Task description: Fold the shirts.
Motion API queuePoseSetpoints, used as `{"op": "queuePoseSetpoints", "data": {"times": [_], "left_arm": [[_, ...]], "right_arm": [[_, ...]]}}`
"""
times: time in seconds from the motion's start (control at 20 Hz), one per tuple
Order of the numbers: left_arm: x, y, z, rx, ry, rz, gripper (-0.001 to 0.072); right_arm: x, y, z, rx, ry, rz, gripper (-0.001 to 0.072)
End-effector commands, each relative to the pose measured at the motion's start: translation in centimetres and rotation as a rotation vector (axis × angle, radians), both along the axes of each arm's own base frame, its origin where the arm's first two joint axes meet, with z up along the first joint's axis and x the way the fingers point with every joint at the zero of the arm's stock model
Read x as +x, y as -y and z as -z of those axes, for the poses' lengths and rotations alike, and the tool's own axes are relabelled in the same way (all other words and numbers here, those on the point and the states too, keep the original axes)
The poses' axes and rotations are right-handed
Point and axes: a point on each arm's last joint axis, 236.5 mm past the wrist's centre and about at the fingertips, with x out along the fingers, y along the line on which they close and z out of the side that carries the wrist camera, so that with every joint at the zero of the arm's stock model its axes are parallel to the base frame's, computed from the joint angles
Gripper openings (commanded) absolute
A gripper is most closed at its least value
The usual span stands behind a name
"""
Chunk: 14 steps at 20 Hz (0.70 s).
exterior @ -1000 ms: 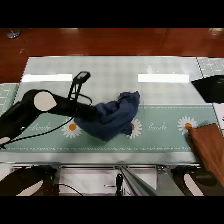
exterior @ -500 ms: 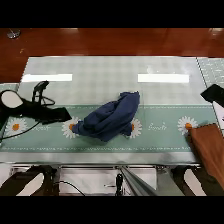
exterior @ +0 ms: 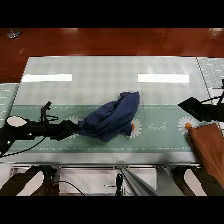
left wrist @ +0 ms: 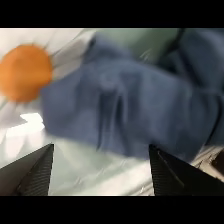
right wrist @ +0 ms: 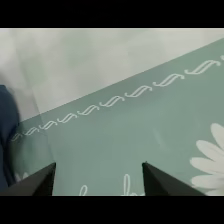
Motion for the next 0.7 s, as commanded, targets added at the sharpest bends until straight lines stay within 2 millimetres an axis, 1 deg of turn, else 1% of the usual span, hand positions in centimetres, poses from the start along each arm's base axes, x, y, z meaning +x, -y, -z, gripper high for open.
{"op": "queuePoseSetpoints", "data": {"times": [0.0,0.05,0.1,0.15,0.2,0.25,0.35,0.45,0.55,0.65], "left_arm": [[0.9,2.1,1.2,-0.006,0.039,-0.005,0.0697],[0.6,3.0,1.7,0.001,0.03,0.022,0.069],[0.3,3.8,2.3,0.014,0.026,0.049,0.0604],[0.5,4.2,2.5,0.024,0.033,0.069,0.0239],[1.1,4.4,2.3,0.028,0.058,0.087,0.0031],[1.8,4.4,1.7,0.027,0.079,0.084,0.0026],[3.7,4.4,0.1,0.014,0.125,0.076,0.0026],[5.3,4.3,-1.2,0.01,0.165,0.066,0.0026],[6.1,4.3,-2.0,0.008,0.19,0.065,0.0026],[6.3,4.4,-2.2,0.006,0.194,0.067,0.0027]], "right_arm": [[0.9,-3.1,0.2,0.035,0.026,-0.053,0.0623],[0.8,-4.0,0.7,0.046,0.007,-0.078,0.0623],[0.7,-4.9,1.4,0.058,-0.019,-0.099,0.0623],[0.7,-6.0,2.2,0.082,-0.045,-0.12,0.0623],[0.7,-7.1,2.7,0.112,-0.065,-0.133,0.0623],[0.8,-8.1,3.2,0.133,-0.078,-0.161,0.0623],[1.3,-9.6,4.1,0.156,-0.11,-0.198,0.0623],[2.7,-10.7,4.8,0.167,-0.126,-0.219,0.0623],[4.7,-11.6,5.7,0.165,-0.144,-0.242,0.0623],[6.4,-12.8,6.6,0.172,-0.179,-0.283,0.0623]]}}
